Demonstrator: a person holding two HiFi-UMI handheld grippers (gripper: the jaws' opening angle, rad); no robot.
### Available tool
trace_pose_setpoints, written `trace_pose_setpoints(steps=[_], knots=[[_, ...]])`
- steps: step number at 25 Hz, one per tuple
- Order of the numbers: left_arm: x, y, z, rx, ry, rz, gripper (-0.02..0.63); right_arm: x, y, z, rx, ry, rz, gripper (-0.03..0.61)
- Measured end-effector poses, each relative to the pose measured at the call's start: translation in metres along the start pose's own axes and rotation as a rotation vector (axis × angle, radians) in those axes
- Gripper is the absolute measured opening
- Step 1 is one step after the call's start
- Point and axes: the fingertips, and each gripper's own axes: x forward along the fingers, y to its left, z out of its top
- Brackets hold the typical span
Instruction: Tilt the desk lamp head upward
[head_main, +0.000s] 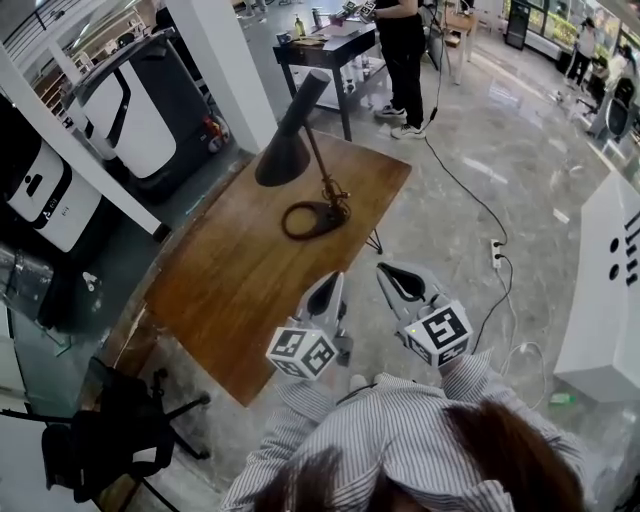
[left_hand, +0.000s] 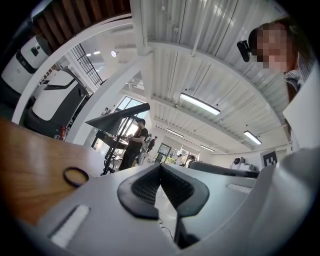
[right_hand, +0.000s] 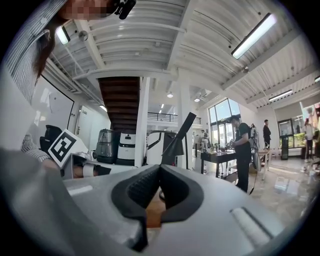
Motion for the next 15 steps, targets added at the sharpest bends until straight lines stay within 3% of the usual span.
trace_pose_setpoints(steps=[9, 15], knots=[[0.022, -0.002, 0.002, -0.038, -0.036, -0.01, 0.003, -0.009, -0.032, 0.006, 0.047, -0.073, 0.011, 0.0], [0.043, 0.008, -0.002, -0.049, -0.049, 0.017, 0.003, -0.009, -0.053, -0.014, -0.011, -0.015, 0.011, 0.0]])
